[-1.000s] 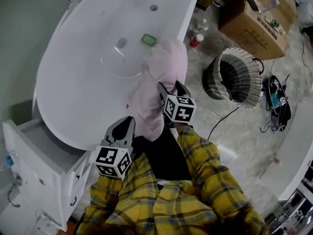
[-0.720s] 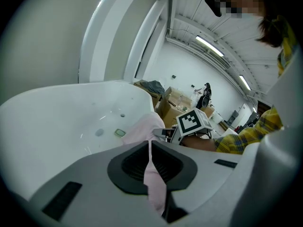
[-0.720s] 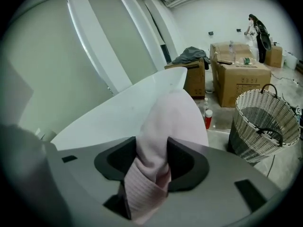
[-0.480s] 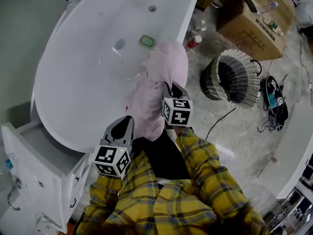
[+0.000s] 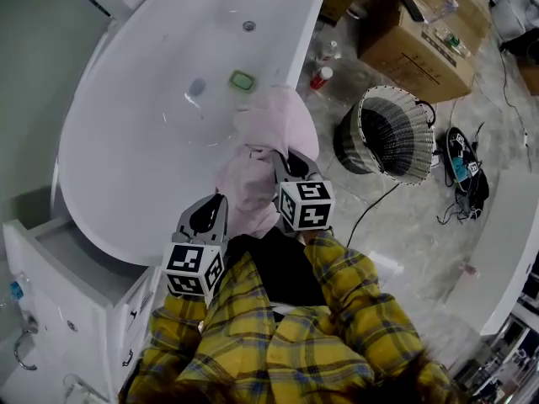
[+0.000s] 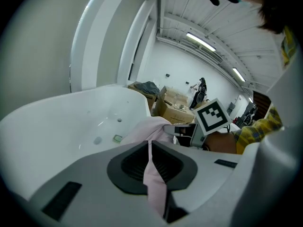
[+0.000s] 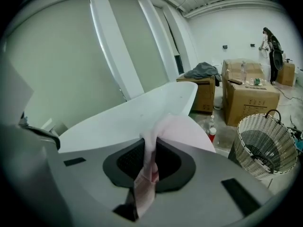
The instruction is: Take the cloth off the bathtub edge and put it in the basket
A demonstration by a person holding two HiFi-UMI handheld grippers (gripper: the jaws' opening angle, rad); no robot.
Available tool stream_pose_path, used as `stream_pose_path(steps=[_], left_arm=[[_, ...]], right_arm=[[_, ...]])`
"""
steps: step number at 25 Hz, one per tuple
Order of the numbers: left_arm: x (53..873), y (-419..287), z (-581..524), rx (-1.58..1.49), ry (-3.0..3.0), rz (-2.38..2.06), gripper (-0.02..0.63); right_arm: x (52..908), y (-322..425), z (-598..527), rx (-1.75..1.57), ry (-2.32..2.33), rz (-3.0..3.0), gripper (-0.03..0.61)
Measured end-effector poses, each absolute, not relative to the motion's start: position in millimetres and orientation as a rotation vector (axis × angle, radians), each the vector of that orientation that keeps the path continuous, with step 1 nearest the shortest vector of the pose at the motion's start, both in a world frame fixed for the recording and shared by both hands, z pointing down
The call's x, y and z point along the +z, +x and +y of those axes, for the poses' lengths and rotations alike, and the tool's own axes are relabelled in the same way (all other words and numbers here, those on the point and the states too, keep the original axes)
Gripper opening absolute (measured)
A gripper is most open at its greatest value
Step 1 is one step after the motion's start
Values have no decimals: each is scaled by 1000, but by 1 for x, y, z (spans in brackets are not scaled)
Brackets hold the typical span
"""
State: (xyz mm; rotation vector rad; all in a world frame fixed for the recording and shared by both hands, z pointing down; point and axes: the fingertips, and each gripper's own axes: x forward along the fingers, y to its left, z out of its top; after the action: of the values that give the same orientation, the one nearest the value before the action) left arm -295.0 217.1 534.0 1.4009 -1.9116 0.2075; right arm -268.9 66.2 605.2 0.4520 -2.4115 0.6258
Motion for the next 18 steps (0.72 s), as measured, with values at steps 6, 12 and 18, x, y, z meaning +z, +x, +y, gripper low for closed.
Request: stream_pose_path(steps=[6, 12, 18], left_arm=[[522, -287, 207, 166, 1437, -1915, 34], [507, -274, 192, 147, 1458, -1949, 35], [480, -273, 178, 68, 1469, -2004, 35]], right_arm=[[553, -258, 65, 678, 403, -2512, 61], [495, -249, 59, 686, 315, -2623, 61], [436, -241, 46, 712, 269, -2720, 61]])
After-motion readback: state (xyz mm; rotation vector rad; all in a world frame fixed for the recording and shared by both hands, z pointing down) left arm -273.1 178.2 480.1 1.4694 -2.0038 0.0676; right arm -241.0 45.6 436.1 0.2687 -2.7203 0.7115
